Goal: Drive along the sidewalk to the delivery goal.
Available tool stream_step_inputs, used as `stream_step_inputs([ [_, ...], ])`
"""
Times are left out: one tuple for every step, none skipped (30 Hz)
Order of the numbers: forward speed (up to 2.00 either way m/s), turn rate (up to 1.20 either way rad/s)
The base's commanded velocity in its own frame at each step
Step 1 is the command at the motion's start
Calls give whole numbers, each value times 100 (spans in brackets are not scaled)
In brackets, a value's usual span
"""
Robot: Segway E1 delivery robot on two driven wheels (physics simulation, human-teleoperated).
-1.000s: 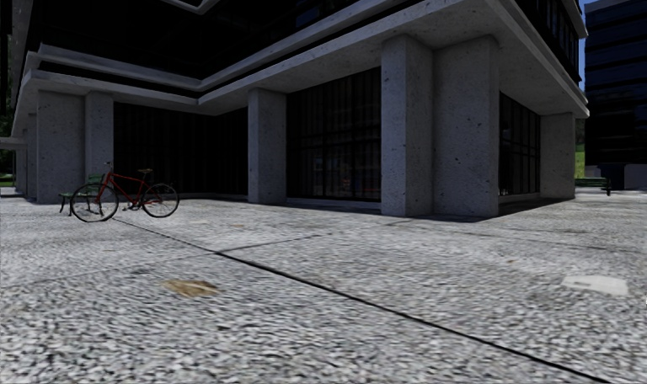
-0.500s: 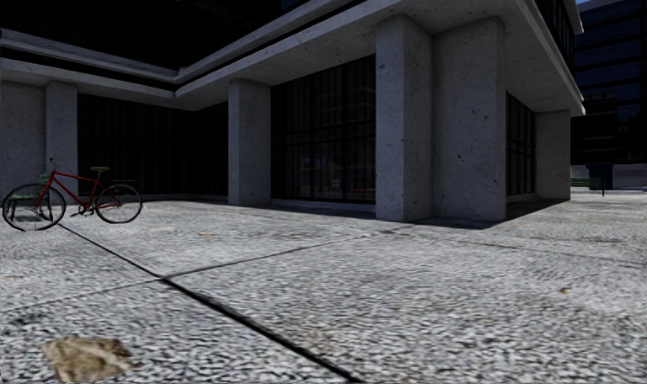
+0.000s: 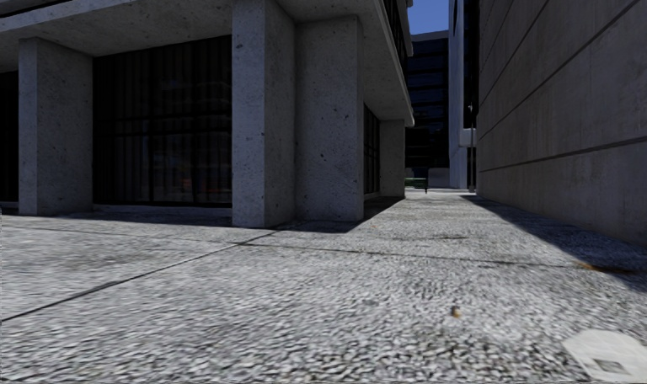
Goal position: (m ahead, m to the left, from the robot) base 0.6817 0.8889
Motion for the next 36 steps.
stream_step_inputs([
  [186, -61],
  [186, -11],
  [186, -1],
  [187, 0],
  [187, 0],
  [187, 0],
  [187, 0],
  [188, 0],
  [189, 0],
  [189, 0],
  [190, 0],
  [190, 0],
  [190, 0],
  [190, 0],
  [190, 0],
  [190, 0],
  [190, 0],
  [190, 0],
  [190, 0],
  [190, 0],
  [190, 0],
  [190, 0],
  [159, 0],
  [159, 0],
  [118, 0],
  [31, 0],
  [0, 0],
  [0, 0],
  [0, 0],
  [0, 0],
  [0, 0],
  [0, 0],
  [0, 0],
  [0, 0],
  [0, 0],
  [0, 0],
])
